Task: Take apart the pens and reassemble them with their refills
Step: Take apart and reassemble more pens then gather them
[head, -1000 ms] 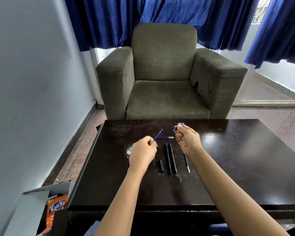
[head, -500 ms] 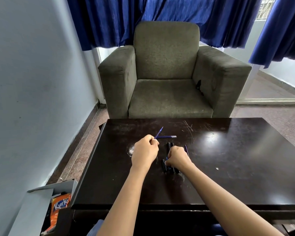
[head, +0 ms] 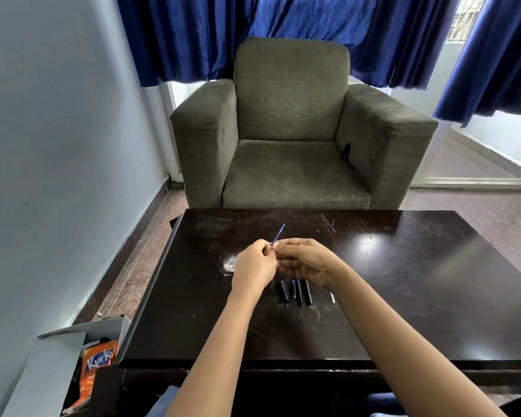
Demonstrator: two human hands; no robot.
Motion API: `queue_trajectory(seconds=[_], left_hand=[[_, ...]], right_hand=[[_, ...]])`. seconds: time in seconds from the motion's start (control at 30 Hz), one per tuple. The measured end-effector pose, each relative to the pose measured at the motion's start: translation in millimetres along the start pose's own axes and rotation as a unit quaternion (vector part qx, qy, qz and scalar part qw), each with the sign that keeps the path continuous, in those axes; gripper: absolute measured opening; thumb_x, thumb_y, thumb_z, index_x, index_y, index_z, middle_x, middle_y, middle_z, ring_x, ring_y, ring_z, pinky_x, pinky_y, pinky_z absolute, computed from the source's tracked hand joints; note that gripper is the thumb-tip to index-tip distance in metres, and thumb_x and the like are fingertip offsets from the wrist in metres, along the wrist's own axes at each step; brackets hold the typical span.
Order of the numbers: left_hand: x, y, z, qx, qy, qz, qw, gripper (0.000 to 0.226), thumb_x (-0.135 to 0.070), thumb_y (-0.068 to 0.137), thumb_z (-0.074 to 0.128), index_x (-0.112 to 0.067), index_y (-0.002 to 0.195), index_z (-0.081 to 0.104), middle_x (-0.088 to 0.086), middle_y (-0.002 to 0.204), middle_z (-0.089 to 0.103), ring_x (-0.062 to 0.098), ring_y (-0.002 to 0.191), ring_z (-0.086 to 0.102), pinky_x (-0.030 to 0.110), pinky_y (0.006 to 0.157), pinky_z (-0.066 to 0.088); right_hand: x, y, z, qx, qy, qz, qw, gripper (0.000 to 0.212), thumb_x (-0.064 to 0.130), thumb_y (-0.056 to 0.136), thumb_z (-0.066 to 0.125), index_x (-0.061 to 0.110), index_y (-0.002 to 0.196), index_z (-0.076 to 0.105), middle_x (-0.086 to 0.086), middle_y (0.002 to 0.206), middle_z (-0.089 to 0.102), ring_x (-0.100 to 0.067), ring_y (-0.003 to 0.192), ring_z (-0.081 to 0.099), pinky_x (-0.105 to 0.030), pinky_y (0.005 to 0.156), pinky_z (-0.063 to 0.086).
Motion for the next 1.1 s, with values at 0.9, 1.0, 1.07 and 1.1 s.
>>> queue_trajectory(seconds=[0.9,1.0,1.07,1.1], left_hand=[[21,8,15,0.056,0.128,-0.102,0.985,0.028,-0.007,0.096,0.04,-0.001,0.12,0.054,0.014,0.119,0.056,0.026,0.098,0.061,0.026,0.068,0.04],[17,5,10,0.048,0.144,-0.076,0.985,0.028,-0.009,0.097,0.04,-0.004,0.12,0.055,0.013,0.119,0.056,0.026,0.097,0.06,0.026,0.069,0.041],[14,7,6,0.042,0.14,-0.068,0.987,0.027,-0.009,0.097,0.04,-0.004,0.117,0.057,0.013,0.116,0.056,0.024,0.089,0.058,0.027,0.068,0.042],[14,8,5,0.038,0.14,-0.065,0.987,0.027,-0.009,0.097,0.041,-0.004,0.117,0.057,0.012,0.115,0.057,0.022,0.084,0.056,0.027,0.068,0.042]], right_hand=[[18,137,-88,-0.212,-0.512,-0.121,0.824,0.018,0.008,0.084,0.059,0.019,0.088,0.073,-0.006,0.092,0.072,-0.024,0.086,0.067,-0.034,0.081,0.055],[29,145,-73,-0.196,-0.53,-0.146,0.812,0.016,0.006,0.084,0.057,0.015,0.088,0.07,-0.007,0.092,0.07,-0.027,0.086,0.066,-0.035,0.077,0.054],[30,151,-70,-0.191,-0.545,-0.136,0.805,0.015,0.007,0.084,0.057,0.016,0.087,0.069,-0.009,0.093,0.07,-0.028,0.086,0.065,-0.034,0.076,0.053],[29,153,-70,-0.189,-0.55,-0.13,0.803,0.014,0.008,0.085,0.057,0.016,0.087,0.069,-0.009,0.093,0.07,-0.029,0.086,0.065,-0.034,0.076,0.053]])
Point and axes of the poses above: each hand's wrist, its own y-axis towards the middle knuckle, its own z-axis out of the palm, x = y × z, the point moved 8 cm from there along y, towards the middle knuckle
